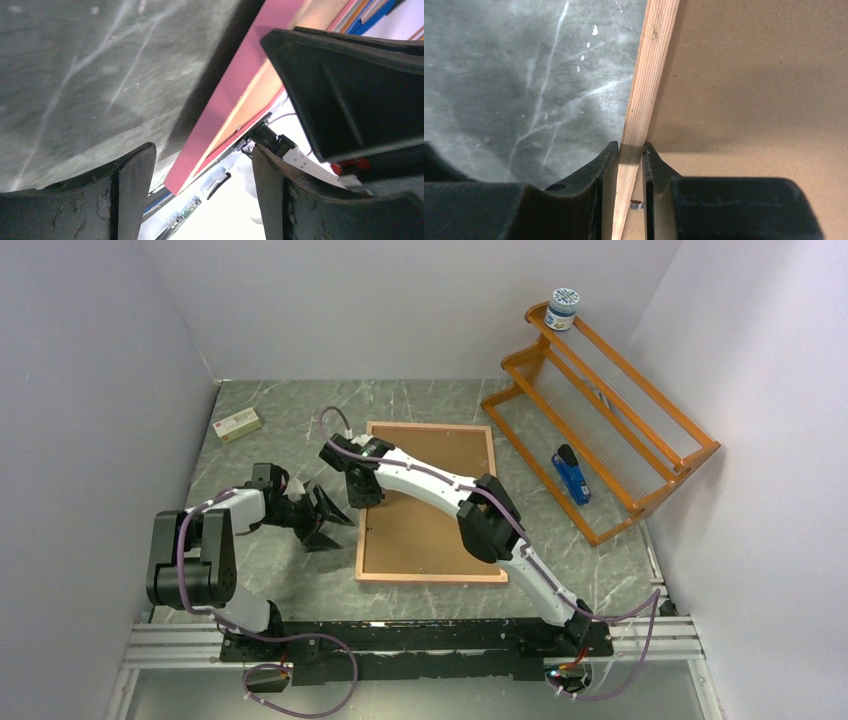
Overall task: Put the photo into the frame
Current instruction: Turn over the photo frame at the center of the board, then reset both arms
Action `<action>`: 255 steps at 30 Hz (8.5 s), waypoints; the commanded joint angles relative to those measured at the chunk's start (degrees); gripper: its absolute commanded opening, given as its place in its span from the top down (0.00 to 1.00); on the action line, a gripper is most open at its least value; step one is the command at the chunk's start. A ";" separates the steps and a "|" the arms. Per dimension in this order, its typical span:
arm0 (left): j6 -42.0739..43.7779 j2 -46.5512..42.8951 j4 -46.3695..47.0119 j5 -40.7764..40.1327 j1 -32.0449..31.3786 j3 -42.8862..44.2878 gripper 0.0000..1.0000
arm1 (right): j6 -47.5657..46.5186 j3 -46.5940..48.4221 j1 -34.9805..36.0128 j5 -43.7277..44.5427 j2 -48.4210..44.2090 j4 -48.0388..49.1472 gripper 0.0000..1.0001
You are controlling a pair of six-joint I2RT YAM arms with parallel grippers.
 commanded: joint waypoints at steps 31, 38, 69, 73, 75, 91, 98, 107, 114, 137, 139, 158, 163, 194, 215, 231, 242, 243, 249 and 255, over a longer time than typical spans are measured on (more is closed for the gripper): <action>3.81 -1.30 -4.00 1.55 -8.52 13.94 0.85 | 4.58 -5.23 -6.03 -9.23 -18.51 8.62 0.58; 12.05 -1.10 -18.43 -4.41 -6.84 24.94 0.95 | 2.34 -6.86 -13.72 -7.81 -25.94 10.37 0.33; 31.82 3.86 -48.12 -46.78 -10.88 85.62 0.97 | -2.39 -15.15 -26.46 -16.10 -34.38 7.69 0.34; 32.50 7.27 -49.21 -56.51 -14.88 87.26 0.97 | -2.41 -14.39 -27.03 -18.68 -33.48 8.17 0.33; 31.83 8.79 -49.09 -60.10 -17.73 86.95 0.97 | -2.00 -14.73 -27.41 -20.17 -33.66 9.22 0.30; 18.33 5.18 -42.38 -67.30 -34.59 76.63 0.97 | 11.19 -5.31 -29.11 -41.36 -26.77 22.36 0.15; 17.79 4.09 -40.55 -62.56 -36.81 74.06 0.97 | 16.80 -6.48 -28.66 -45.66 -26.13 29.84 0.15; 17.35 2.99 -37.78 -59.39 -39.42 69.26 0.97 | 17.03 -3.59 -27.04 -45.35 -23.62 29.76 0.15; 19.12 1.47 -33.97 -53.43 -40.17 65.45 0.85 | 13.86 -0.43 -26.46 -42.41 -20.92 24.15 0.15; 20.50 -5.12 -22.31 -35.78 -40.09 54.38 0.29 | 8.45 -11.89 -32.32 -42.44 -28.19 21.02 0.88; 19.58 -5.23 -21.88 -35.71 -40.13 54.70 0.22 | 6.29 -17.80 -34.00 -45.15 -30.21 23.80 0.90; 9.93 -0.24 -19.84 -31.39 -19.45 43.13 0.13 | 2.16 -57.31 -42.39 -63.52 -37.83 62.25 0.84; 10.16 2.45 -15.03 -29.52 -9.94 36.49 0.13 | -1.91 -59.17 -42.41 -57.81 -38.14 60.15 0.56; 9.98 27.89 -6.97 -18.57 3.03 38.88 0.11 | -2.74 -41.58 -38.37 -36.49 -19.33 43.78 0.22; 11.11 4.25 -16.55 -36.04 4.75 41.57 0.10 | -9.88 -35.31 -38.18 -3.28 -38.55 20.53 0.24; 17.65 -24.41 -25.87 -41.33 4.75 34.59 0.06 | -7.31 -51.05 -38.25 7.16 -74.87 3.00 0.12; 15.67 -35.54 -34.70 -45.00 4.75 40.00 0.06 | -9.02 -47.48 -38.19 13.29 -79.98 -6.63 0.04; 15.50 -36.19 -36.11 -45.09 4.75 40.92 0.06 | -8.96 -47.13 -38.25 13.81 -80.42 -7.73 0.04; 15.27 -41.29 -42.24 -50.03 4.76 43.27 0.06 | -10.89 -49.86 -38.29 12.88 -87.88 -5.89 0.03; 14.76 -43.57 -46.43 -50.28 4.75 44.10 0.06 | -12.48 -48.89 -38.26 12.77 -90.49 -5.32 0.01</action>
